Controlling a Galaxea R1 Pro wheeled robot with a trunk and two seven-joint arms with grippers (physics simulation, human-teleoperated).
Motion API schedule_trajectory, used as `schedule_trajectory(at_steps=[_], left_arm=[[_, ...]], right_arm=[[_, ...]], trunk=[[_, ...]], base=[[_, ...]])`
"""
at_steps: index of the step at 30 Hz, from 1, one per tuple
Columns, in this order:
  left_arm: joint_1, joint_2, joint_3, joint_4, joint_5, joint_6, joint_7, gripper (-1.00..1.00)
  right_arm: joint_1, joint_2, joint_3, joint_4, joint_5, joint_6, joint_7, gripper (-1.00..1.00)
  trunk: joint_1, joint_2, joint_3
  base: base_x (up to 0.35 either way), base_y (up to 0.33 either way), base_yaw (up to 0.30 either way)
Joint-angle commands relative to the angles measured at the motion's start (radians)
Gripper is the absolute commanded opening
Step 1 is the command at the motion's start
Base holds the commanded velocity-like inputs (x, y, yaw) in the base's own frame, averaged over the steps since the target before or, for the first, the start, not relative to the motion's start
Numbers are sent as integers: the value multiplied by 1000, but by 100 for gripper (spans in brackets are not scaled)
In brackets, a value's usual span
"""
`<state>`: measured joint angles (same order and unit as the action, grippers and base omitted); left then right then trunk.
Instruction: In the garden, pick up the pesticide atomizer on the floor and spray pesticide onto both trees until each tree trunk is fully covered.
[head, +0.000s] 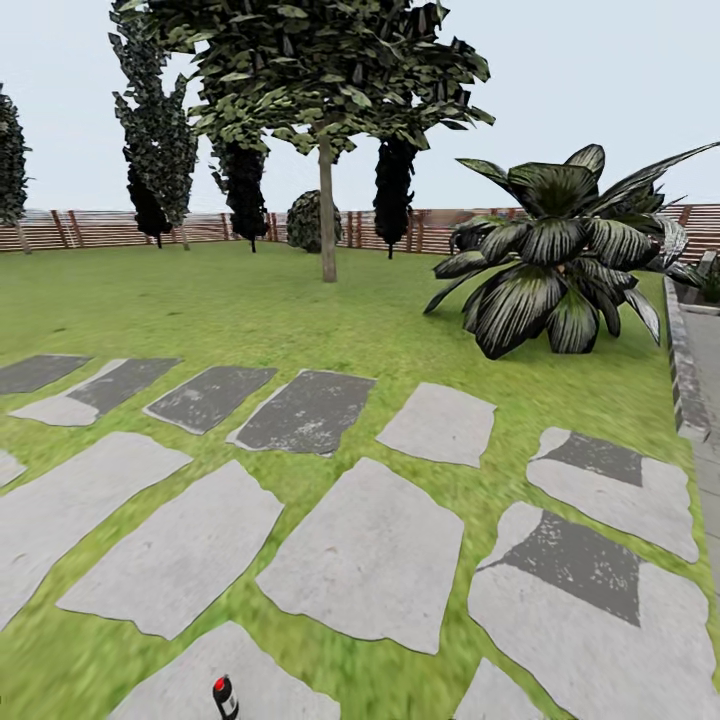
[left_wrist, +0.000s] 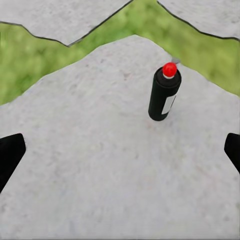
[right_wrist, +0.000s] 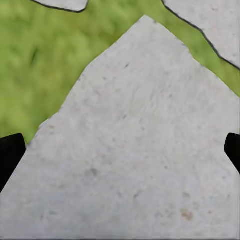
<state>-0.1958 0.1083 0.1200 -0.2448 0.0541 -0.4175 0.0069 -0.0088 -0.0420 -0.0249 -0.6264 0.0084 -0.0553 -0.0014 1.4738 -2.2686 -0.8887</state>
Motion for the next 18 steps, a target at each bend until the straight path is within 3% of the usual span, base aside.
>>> schedule_trajectory(at_steps=[1,12,18], left_arm=[[-1,0,-2,1,6,-3,1,100],[-1,1,-2,0,6,-4,1,100],[-1,1,-2,-1,6,-4,1,100]], right_arm=[[0,0,-1,0,1,-3,0,100],[0,0,-1,0,1,-3,0,100],[0,-1,-1,-2,0,-3,3,100]], trunk=[[0,0,-1],[0,0,-1],[0,0,-1]], base=[[-19,17,0],[-23,165,0],[-3,8,0]])
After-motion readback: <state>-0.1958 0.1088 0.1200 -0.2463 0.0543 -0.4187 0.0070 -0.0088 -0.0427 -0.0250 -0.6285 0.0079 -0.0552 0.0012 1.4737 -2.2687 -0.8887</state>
